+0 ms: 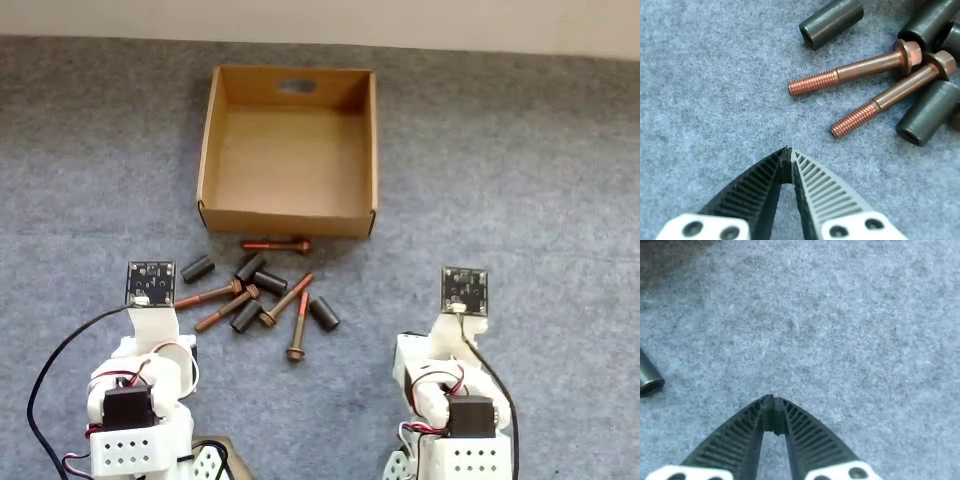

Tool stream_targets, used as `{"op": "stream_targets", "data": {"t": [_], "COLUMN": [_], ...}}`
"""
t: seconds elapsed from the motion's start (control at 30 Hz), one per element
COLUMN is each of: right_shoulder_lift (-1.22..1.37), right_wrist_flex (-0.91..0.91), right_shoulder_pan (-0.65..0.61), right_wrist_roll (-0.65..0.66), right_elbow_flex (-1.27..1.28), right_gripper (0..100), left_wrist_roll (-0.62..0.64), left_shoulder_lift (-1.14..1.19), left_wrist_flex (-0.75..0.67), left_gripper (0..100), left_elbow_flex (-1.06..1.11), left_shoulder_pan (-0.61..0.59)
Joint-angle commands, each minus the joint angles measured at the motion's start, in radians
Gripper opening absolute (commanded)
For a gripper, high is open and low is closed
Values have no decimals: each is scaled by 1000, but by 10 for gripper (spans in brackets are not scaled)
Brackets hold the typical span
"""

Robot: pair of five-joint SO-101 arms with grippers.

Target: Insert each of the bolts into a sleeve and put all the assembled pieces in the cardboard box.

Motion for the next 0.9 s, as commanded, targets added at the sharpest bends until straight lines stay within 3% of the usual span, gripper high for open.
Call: {"op": "stream_targets", "data": {"t": [0.0, 0.23, 0.43, 0.73, 0.87], "right_shoulder_lift": [-7, -7, -7, -1, 73], "right_wrist_flex": [-99, -329, -427, -450, -401], "right_shoulder_pan": [-97, -326, -430, -450, -450], "right_wrist_roll": [11, 31, 483, 407, 348], "right_elbow_flex": [133, 131, 130, -189, -323], "right_gripper": [9, 9, 10, 17, 123], "left_wrist_roll": [-3, -3, -3, -3, -3], "left_shoulder_lift": [1, 1, 1, 1, 1], "left_wrist_flex": [2, 2, 2, 2, 2], "left_gripper": [8, 8, 9, 9, 9], "left_elbow_flex": [18, 18, 18, 18, 18], "left_shoulder_pan": [-7, -7, -7, -7, -7]}}
